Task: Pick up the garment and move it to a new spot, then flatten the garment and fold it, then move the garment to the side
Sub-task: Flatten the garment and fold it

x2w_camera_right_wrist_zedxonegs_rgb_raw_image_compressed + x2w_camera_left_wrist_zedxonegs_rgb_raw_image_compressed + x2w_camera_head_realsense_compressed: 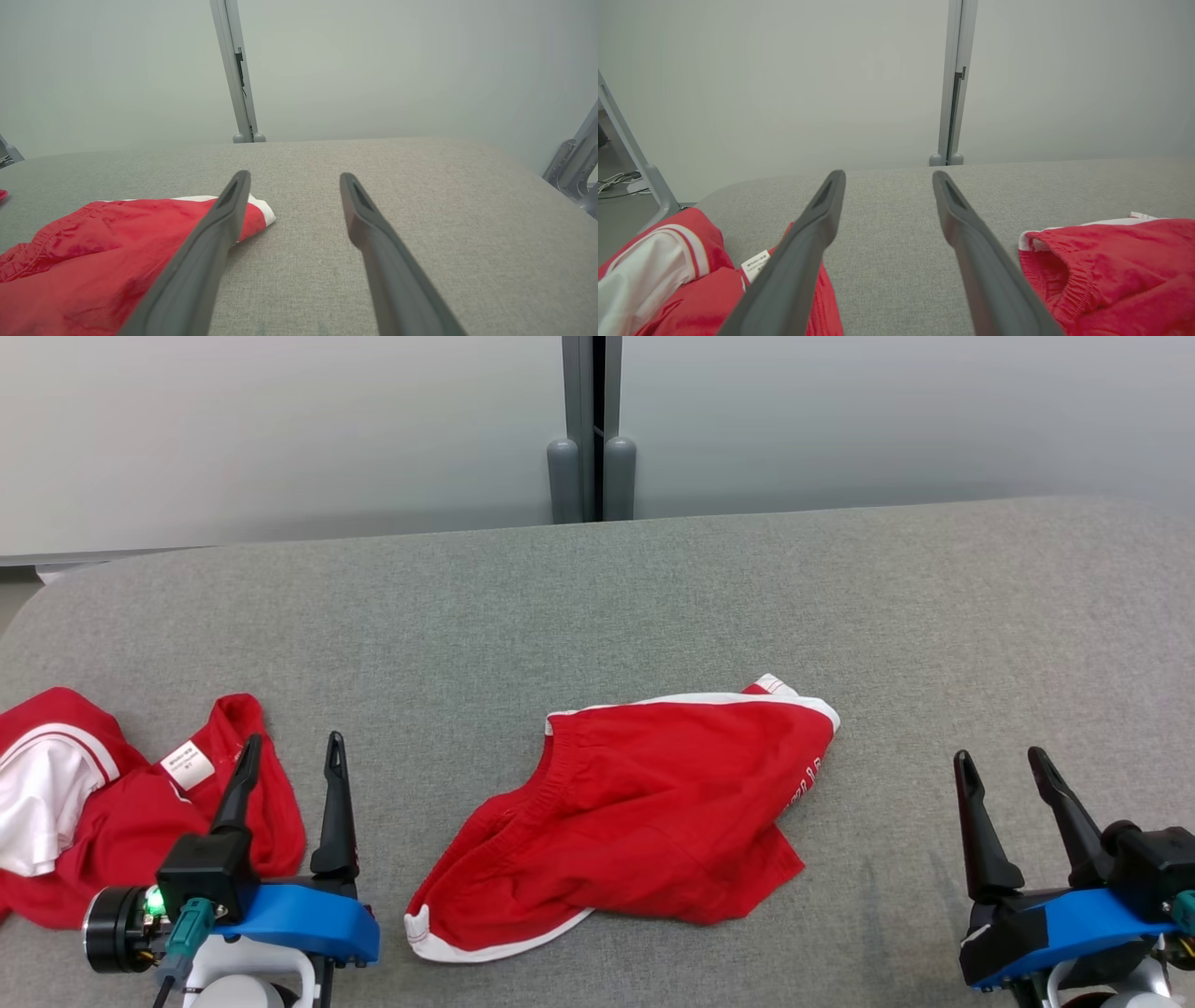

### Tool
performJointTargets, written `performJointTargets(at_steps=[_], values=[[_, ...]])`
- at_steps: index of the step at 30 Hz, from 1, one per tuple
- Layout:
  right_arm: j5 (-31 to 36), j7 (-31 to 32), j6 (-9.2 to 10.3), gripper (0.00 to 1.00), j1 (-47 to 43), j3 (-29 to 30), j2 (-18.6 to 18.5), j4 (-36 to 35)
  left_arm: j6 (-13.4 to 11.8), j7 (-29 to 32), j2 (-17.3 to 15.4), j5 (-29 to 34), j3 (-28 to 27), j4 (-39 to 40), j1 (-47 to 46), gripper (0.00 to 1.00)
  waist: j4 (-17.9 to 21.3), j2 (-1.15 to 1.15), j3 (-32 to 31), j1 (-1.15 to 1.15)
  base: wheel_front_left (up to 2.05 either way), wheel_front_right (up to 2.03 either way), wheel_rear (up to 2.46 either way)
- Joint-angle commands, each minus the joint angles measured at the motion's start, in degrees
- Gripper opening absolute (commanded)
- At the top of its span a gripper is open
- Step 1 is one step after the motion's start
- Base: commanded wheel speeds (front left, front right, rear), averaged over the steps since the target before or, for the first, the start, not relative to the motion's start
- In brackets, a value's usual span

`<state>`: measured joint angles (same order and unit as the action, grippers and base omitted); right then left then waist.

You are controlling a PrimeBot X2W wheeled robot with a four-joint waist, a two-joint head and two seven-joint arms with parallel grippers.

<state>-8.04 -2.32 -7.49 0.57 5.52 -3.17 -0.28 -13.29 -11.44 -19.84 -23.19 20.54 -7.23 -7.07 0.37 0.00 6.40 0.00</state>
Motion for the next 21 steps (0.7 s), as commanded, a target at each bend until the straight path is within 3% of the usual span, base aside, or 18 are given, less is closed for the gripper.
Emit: performJointTargets(at_steps=[1,10,21], values=[[-0.1,0.1,-0.01,1.00,-0.5,0.0,0.1,0.0,-0.3,-0.1,-0.2,-0.2,0.0,0.3,0.1,1.00,0.1,0.00,0.0,0.00,0.00,0.00,0.00],[-0.5,0.2,-0.01,1.00,0.7,1.5,-0.9,3.0,-0.2,0.1,0.0,0.1,0.7,1.1,-1.6,1.00,-0.7,0.00,1.9,0.00,0.00,0.00,0.00],[-1.7,-1.1,-0.01,1.00,10.4,-1.1,-3.0,17.2,0.7,-0.8,1.5,1.1,2.3,0.8,-6.5,1.00,-4.6,0.00,8.3,0.00,0.00,0.00,0.00]])
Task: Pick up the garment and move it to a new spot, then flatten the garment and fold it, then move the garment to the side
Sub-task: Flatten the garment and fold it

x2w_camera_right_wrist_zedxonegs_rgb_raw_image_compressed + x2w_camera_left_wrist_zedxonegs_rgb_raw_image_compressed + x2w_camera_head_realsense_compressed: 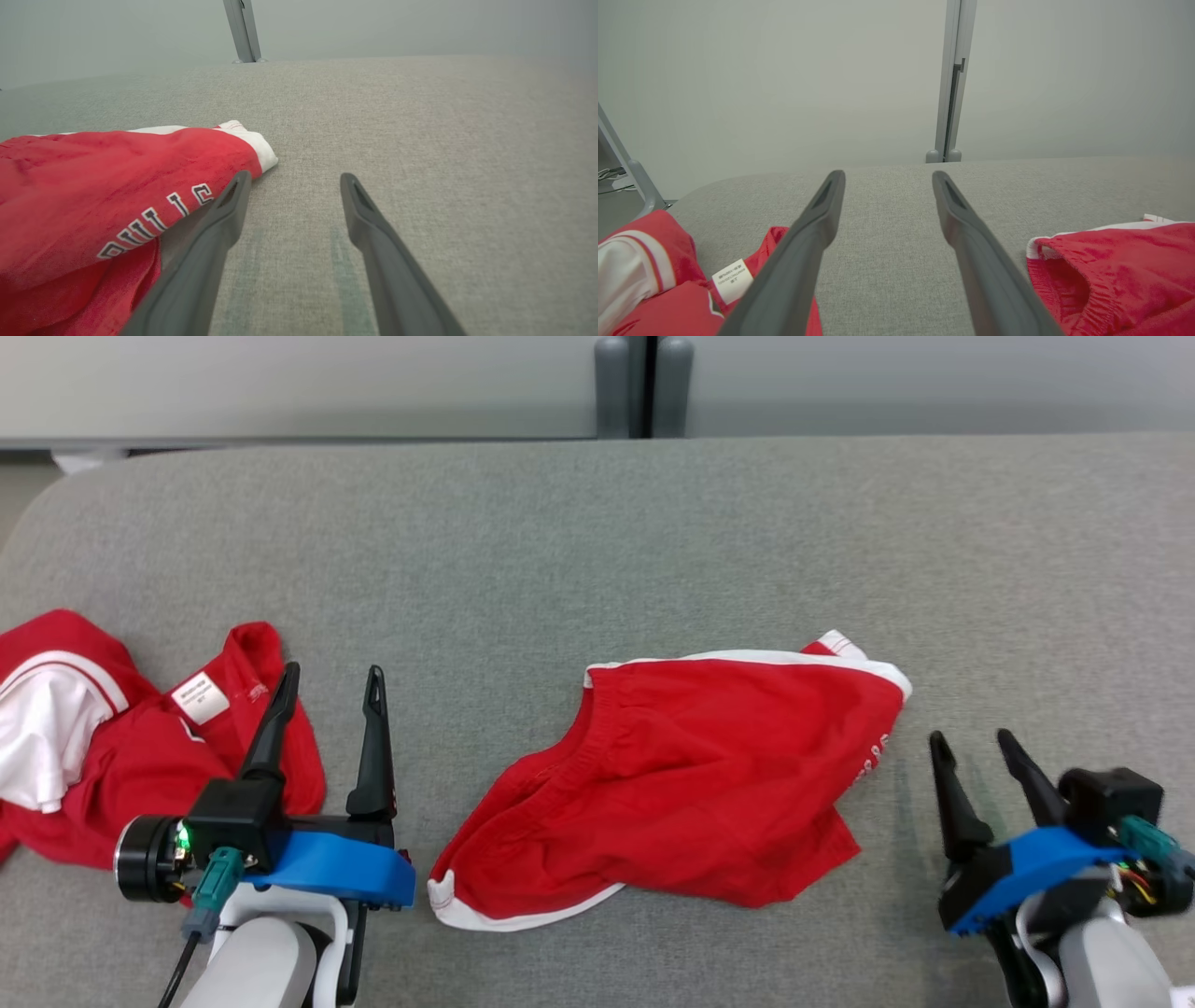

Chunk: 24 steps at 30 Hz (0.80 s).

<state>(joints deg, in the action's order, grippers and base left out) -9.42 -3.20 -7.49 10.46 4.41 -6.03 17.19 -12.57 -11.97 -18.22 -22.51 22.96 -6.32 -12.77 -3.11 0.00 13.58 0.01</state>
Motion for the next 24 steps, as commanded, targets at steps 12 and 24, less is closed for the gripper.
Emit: performJointTargets(at_steps=[12,24], values=[[-6.1,-2.4,-0.01,0.00,13.1,-7.5,-0.5,18.2,0.8,-1.7,1.4,0.5,0.8,-2.7,-3.5,1.00,-3.2,0.00,3.5,-0.01,0.00,0.00,0.00],[-4.6,-8.0,-0.01,0.00,6.4,-0.7,-2.5,9.2,0.7,-2.3,1.8,0.0,0.8,-3.7,-2.3,1.00,-2.1,0.00,1.4,-0.01,0.00,0.00,0.00]])
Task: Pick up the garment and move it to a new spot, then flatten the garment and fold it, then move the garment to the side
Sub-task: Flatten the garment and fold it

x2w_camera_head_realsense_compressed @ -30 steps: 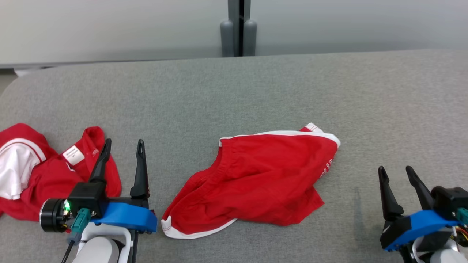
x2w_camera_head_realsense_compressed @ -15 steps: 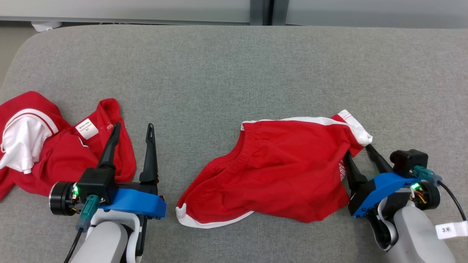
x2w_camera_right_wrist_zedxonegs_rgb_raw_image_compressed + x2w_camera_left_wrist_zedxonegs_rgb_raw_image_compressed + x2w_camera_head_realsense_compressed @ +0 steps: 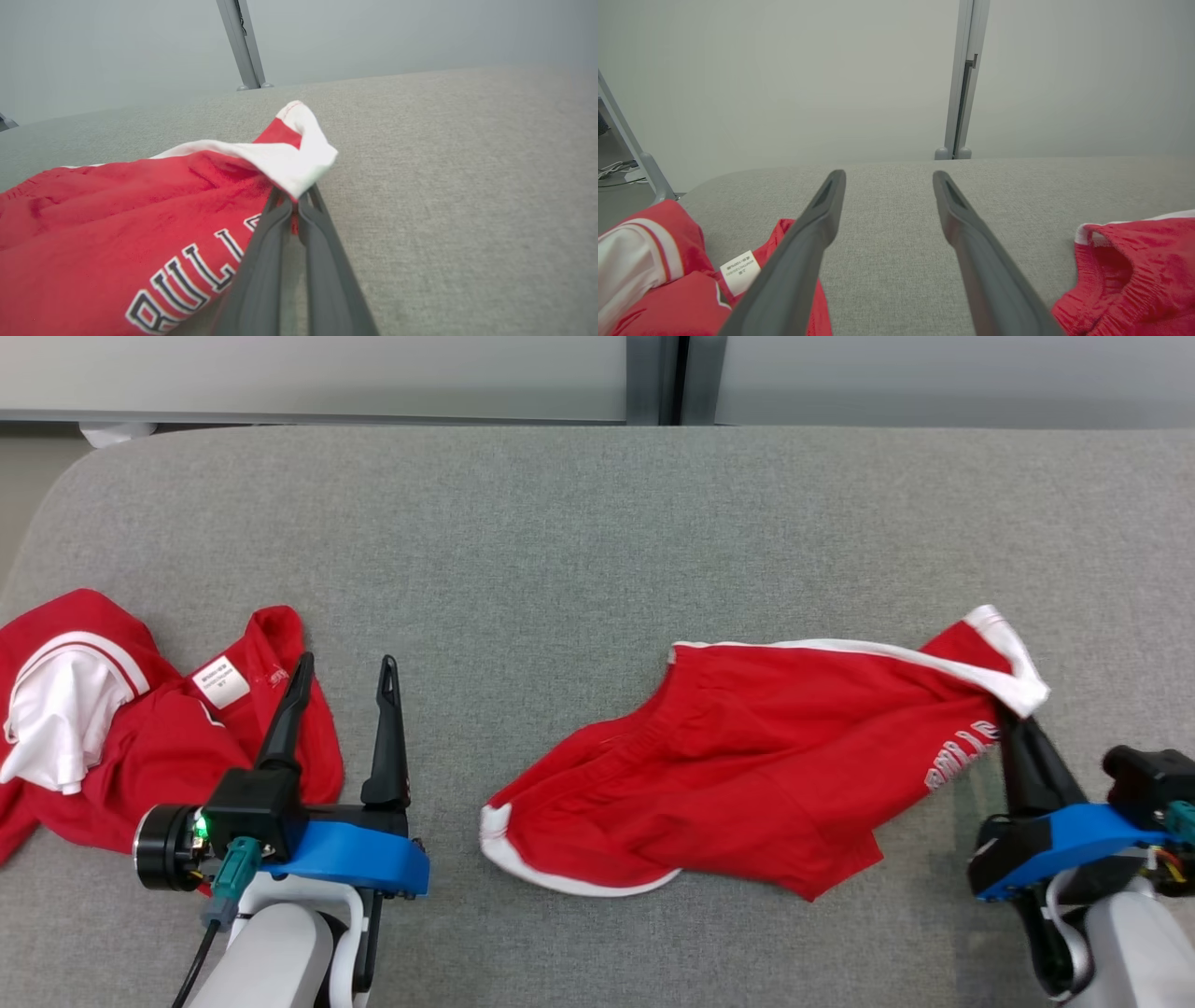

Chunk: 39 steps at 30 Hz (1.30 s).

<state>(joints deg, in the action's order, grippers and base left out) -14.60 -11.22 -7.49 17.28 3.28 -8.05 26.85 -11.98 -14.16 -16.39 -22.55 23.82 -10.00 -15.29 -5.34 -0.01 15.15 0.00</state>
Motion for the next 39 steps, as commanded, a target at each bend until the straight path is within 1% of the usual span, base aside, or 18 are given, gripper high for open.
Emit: performJointTargets(at_steps=[1,3,6,10,12,13,14,18,23,27,29,32,37,39], values=[[1.8,0.7,-0.01,0.00,-1.4,1.8,-0.2,-2.3,0.1,-0.2,0.1,0.1,0.0,-0.1,0.3,1.00,0.2,0.01,-0.3,0.00,0.00,0.00,0.00],[5.3,2.4,-0.01,0.00,-3.1,3.1,0.9,-6.5,0.2,-0.2,0.1,0.0,0.1,-0.1,0.4,1.00,0.2,0.01,-0.5,0.00,0.00,0.00,0.00],[8.9,7.0,-0.01,0.00,-6.1,0.9,2.9,-11.8,0.3,-0.3,0.3,-0.2,0.3,-0.3,0.4,1.00,0.0,0.01,-0.8,0.00,0.00,0.00,0.00],[9.5,13.4,0.00,0.00,-9.3,-4.0,4.3,-14.1,0.7,-0.4,0.7,-0.4,0.8,-0.8,0.2,1.00,-0.5,0.01,-0.9,0.00,0.00,0.00,0.00],[8.7,15.0,-0.01,0.00,-10.8,-5.7,4.8,-14.3,0.8,-0.5,0.8,-0.5,1.0,-1.1,-0.1,1.00,-0.8,0.01,-0.8,0.00,0.00,0.00,0.00],[8.3,15.6,-0.01,0.39,-11.4,-6.0,4.9,-14.3,0.9,-0.5,0.9,-0.5,1.2,-1.1,-0.3,1.00,-0.9,0.01,-0.8,0.00,0.00,0.00,0.00],[8.1,15.7,-0.01,1.00,-11.9,-6.3,4.9,-14.4,0.9,-0.6,0.9,-0.5,1.2,-1.2,-0.3,1.00,-1.0,0.01,-0.8,0.00,0.00,0.00,0.00],[6.8,12.8,-0.01,1.00,-13.1,-7.3,5.1,-16.3,0.6,-0.6,0.8,-0.5,1.0,-1.5,0.5,1.00,-0.5,0.01,-1.2,0.00,0.00,0.00,0.00],[5.4,7.7,-0.01,1.00,-14.0,-8.1,5.1,-21.6,0.0,-0.7,0.5,-0.7,0.6,-1.6,1.8,1.00,0.9,0.01,-2.4,0.00,0.00,0.00,0.00],[4.7,5.8,-0.01,1.00,-14.6,-7.3,4.8,-25.8,-0.4,-0.7,0.1,-0.9,0.4,-1.5,2.8,1.00,2.0,0.01,-3.6,0.00,0.00,0.00,0.00],[4.2,5.2,-0.01,1.00,-14.6,-5.7,4.3,-27.2,-0.6,-0.6,-0.1,-1.0,0.4,-1.4,3.3,1.00,2.5,0.01,-4.2,0.00,0.00,0.00,0.00],[3.9,5.2,-0.01,1.00,-14.6,-1.9,3.9,-28.0,-0.8,-0.2,-0.5,-0.9,0.5,-1.2,4.0,1.00,3.1,0.01,-5.1,0.00,0.00,0.00,0.00],[4.4,5.8,-0.01,1.00,-15.6,5.6,2.9,-26.5,-1.1,0.4,-1.1,-1.0,0.9,-0.6,4.7,1.00,3.5,0.01,-6.1,0.00,0.00,0.00,0.00],[4.6,5.9,-0.01,1.00,-15.9,7.5,2.8,-26.0,-1.2,0.5,-1.2,-1.0,1.0,-0.3,4.9,1.00,3.5,0.01,-6.3,0.00,0.00,0.00,0.00]])
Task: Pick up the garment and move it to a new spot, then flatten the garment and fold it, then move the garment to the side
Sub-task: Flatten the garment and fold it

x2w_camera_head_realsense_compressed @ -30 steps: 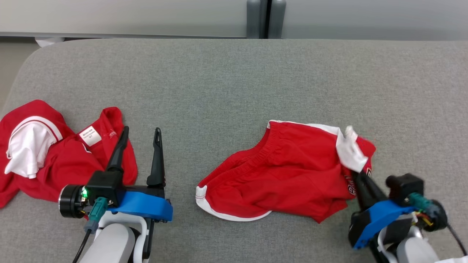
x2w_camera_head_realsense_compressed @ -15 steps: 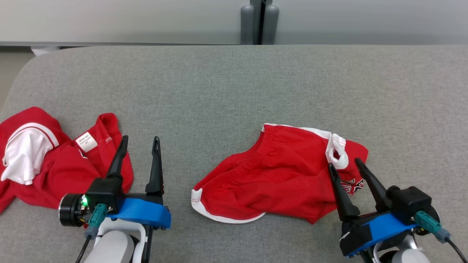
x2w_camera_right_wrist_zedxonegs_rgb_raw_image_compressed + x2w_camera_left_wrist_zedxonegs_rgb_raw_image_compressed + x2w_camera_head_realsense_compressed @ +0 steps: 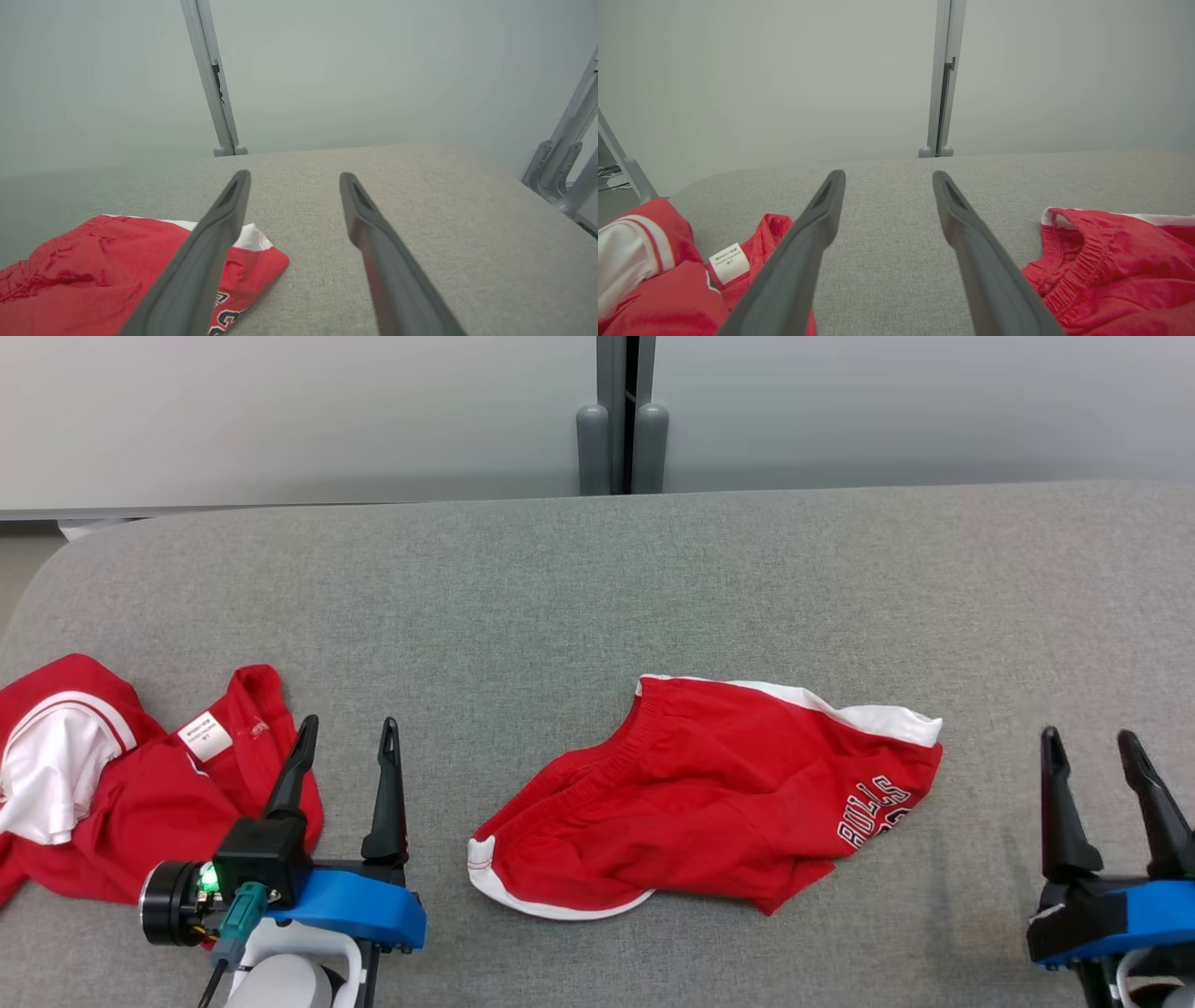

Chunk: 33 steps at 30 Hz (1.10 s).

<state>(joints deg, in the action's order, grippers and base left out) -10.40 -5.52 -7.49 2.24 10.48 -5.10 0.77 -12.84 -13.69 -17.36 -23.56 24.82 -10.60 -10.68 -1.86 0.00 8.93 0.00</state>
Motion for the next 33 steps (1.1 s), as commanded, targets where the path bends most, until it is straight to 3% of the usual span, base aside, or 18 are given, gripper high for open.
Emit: performJointTargets(at_steps=[1,28,33], values=[[0.6,0.3,-0.01,1.00,-1.1,0.9,0.0,0.2,-0.3,0.2,-0.4,0.0,0.0,0.4,0.4,1.00,0.0,0.00,-0.2,0.00,0.00,0.00,0.00],[1.5,2.1,-0.01,1.00,-0.8,-0.8,1.6,-1.2,-2.4,0.6,-0.9,0.7,0.7,1.9,-1.1,1.00,-0.7,0.00,1.0,0.00,0.00,0.00,0.00],[1.6,2.7,-0.01,1.00,0.1,-1.0,1.5,-2.5,-0.4,1.9,1.3,1.9,3.5,2.6,-7.0,1.00,-1.4,0.00,3.2,0.00,0.00,0.00,0.00]])
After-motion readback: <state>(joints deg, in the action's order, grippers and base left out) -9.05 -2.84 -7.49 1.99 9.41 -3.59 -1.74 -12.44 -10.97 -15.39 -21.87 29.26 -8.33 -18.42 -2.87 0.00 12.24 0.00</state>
